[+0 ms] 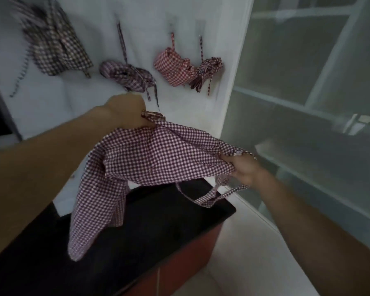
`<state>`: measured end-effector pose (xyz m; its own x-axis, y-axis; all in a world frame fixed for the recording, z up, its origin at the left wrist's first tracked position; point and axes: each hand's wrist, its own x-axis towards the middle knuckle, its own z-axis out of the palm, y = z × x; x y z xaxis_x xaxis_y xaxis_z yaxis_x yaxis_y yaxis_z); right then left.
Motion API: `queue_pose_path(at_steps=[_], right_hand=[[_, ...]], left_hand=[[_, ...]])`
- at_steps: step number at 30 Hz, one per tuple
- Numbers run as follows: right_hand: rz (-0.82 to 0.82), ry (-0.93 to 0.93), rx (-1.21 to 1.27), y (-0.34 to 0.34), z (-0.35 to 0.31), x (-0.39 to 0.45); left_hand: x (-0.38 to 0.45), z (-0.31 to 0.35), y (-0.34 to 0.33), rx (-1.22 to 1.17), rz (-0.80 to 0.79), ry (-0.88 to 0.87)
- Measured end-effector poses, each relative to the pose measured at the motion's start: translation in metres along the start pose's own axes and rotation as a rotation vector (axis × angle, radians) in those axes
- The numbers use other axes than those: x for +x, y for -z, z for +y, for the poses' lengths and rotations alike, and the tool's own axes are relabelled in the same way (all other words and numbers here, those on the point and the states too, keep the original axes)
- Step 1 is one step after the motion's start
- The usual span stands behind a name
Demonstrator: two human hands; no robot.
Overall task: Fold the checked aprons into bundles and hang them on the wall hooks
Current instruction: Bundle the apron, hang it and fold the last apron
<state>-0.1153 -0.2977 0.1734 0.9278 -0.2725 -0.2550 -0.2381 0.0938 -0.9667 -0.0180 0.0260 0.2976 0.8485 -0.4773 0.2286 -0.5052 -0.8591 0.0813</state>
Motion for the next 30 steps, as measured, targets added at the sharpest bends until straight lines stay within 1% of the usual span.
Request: queue_pose_path(at_steps=[1,3,4,5,6,8,9,11,12,13,14,15,16,17,18,19,20,22,23,25,26,28,29,30], right_hand=[[-0.003,-0.026,-0.026,-0.004,0.003,0.008],[-0.04,-0.124,-0.108,-0.001,0.01,0.017],[-0.059,-0.175,-0.158,0.0,0.015,0.021],[-0.066,-0.221,-0.189,0.003,0.02,0.025],[-0.074,-0.259,-0.201,0.006,0.023,0.028],[0.027,-0.255,-0.215,0.01,0.025,0.039],[0.071,-0.256,-0.165,0.011,0.026,0.047],[0.117,-0.254,-0.194,0.006,0.027,0.06],[0.125,-0.228,-0.3,0.001,0.028,0.067],[0.137,-0.171,-0.467,-0.006,0.03,0.074],[0.127,-0.065,-0.625,-0.016,0.032,0.073],[0.019,0.058,-0.688,-0.03,0.033,0.071],[-0.173,0.151,-0.728,-0.048,0.035,0.064],[-0.376,0.193,-0.801,-0.066,0.039,0.06],[-0.542,0.203,-0.886,-0.084,0.041,0.056],[-0.663,0.176,-0.925,-0.097,0.05,0.063],[-0.733,0.14,-0.929,-0.111,0.059,0.069],[-0.74,0.062,-0.903,-0.127,0.079,0.085],[-0.731,0.024,-0.914,-0.134,0.085,0.09],[-0.708,-0.005,-0.976,-0.147,0.093,0.093],[-0.698,0.005,-1.006,-0.149,0.097,0.094],[-0.684,-0.004,-1.045,-0.15,0.099,0.095],[-0.665,-0.005,-1.052,-0.148,0.099,0.097],[-0.64,0.005,-1.064,-0.146,0.101,0.098]], left_hand=[[-0.003,-0.003,-0.005,-0.025,-0.052,0.034],[-0.014,-0.007,-0.027,-0.116,-0.282,0.089],[-0.022,-0.01,-0.041,-0.15,-0.377,0.116],[-0.03,-0.012,-0.055,-0.167,-0.435,0.126],[-0.035,-0.013,-0.07,-0.179,-0.462,0.131],[-0.038,-0.015,-0.097,-0.254,-0.467,0.142],[-0.037,-0.015,-0.109,-0.308,-0.457,0.145],[-0.031,-0.013,-0.13,-0.416,-0.438,0.127],[-0.028,-0.011,-0.139,-0.467,-0.43,0.119],[-0.023,-0.009,-0.147,-0.506,-0.435,0.1],[-0.019,-0.006,-0.154,-0.523,-0.454,0.068],[-0.014,-0.002,-0.16,-0.521,-0.481,0.029],[-0.009,0.002,-0.162,-0.508,-0.514,-0.005],[-0.004,0.005,-0.163,-0.501,-0.548,-0.033],[0.002,0.007,-0.163,-0.504,-0.584,-0.046],[0.009,0.006,-0.163,-0.508,-0.624,-0.053],[0.013,0.001,-0.162,-0.495,-0.668,-0.053],[0.02,-0.014,-0.16,-0.469,-0.712,-0.028],[0.023,-0.027,-0.163,-0.5,-0.703,0.004],[0.03,-0.054,-0.174,-0.704,-0.627,0.137],[0.032,-0.064,-0.181,-0.853,-0.555,0.246],[0.036,-0.075,-0.197,-1.119,-0.352,0.51],[0.038,-0.077,-0.207,-1.184,-0.272,0.599],[0.036,-0.075,-0.219,-1.168,-0.235,0.635]])
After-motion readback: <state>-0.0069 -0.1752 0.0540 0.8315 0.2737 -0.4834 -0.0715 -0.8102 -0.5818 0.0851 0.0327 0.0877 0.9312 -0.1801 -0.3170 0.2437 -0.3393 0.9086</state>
